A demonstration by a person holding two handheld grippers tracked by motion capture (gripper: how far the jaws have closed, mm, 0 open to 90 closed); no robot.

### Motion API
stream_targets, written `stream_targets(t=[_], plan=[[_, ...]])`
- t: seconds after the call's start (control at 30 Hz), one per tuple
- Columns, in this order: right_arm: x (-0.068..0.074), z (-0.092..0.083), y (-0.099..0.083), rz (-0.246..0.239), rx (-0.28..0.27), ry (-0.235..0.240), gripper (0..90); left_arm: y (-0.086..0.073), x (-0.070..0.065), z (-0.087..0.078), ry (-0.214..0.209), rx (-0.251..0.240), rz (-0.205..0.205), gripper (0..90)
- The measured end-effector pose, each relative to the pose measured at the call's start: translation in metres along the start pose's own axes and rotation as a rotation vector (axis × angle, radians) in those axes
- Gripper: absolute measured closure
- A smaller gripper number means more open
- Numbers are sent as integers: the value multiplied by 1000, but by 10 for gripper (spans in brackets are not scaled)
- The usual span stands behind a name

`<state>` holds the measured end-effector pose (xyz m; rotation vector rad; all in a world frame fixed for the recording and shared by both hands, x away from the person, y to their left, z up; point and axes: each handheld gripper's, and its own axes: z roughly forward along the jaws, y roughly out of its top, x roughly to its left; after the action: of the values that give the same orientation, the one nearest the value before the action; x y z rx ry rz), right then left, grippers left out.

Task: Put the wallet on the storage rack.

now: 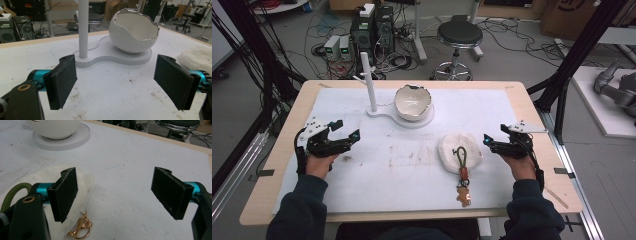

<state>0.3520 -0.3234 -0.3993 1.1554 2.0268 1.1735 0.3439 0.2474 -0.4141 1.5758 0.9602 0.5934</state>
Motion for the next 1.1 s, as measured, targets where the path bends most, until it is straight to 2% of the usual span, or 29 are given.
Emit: stream_targets(t=[0.3,0.43,0.57,0.7,0.73,0.77,0.83,0.87,0.97,1.03,1.07,1.1], plan=[[-1,0,-1,8,-1,10,216,-1,0,4,-8,6,-4,186],[-1,1,-3,12,14,22,216,-2,-1,5,-13,13,-3,186],[3,7,-5,24,55,38,218,-2,-2,5,-17,19,10,221],[10,15,-4,8,99,62,248,-2,-1,4,-13,22,8,221],[15,22,-4,2,126,78,263,-1,-1,3,-10,23,7,221],[15,22,-4,2,126,78,263,-1,-1,3,-12,22,11,221],[19,27,-4,-13,150,92,286,-1,-2,2,-11,22,15,223],[22,31,-4,-26,169,110,339,-1,-2,1,-16,29,17,225],[23,35,-6,-26,193,130,372,-2,-3,1,-15,30,17,227],[23,39,-8,-31,235,152,410,-4,-2,1,-16,34,12,238],[25,45,-10,-33,284,181,446,-5,-1,1,-13,38,11,238],[25,45,-10,-33,284,181,446,-5,-1,1,-13,38,11,238]])
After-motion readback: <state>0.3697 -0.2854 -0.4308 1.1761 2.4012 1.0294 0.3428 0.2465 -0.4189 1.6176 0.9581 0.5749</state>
